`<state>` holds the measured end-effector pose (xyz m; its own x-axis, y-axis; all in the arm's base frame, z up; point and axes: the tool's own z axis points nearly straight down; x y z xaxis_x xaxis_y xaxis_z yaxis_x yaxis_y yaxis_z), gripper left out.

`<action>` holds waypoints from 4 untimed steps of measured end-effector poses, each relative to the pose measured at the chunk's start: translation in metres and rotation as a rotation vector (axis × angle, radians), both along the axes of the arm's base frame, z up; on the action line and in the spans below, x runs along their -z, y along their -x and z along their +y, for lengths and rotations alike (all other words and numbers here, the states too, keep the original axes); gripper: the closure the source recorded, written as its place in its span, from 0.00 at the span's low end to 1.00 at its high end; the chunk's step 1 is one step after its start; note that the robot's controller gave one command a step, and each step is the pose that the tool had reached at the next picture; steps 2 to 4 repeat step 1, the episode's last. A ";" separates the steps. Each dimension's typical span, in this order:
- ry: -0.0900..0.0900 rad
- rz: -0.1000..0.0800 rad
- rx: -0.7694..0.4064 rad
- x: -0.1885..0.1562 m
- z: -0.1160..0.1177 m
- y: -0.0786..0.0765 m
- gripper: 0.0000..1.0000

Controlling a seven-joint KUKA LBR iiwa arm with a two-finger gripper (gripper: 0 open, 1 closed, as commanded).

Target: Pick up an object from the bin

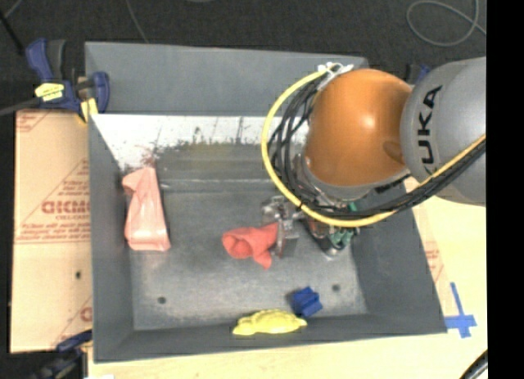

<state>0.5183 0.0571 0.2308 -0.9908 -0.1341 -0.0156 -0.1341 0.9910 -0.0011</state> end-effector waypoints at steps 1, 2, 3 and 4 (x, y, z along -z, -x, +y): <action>-0.001 0.000 0.002 0.000 0.000 0.000 1.00; -0.001 0.000 0.002 0.000 0.000 0.000 1.00; -0.001 0.000 0.002 0.000 0.000 0.000 1.00; -0.001 0.000 0.002 0.000 0.000 0.000 1.00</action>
Offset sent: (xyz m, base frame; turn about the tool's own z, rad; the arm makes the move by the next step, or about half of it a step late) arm 0.0000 0.0000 0.0000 0.0000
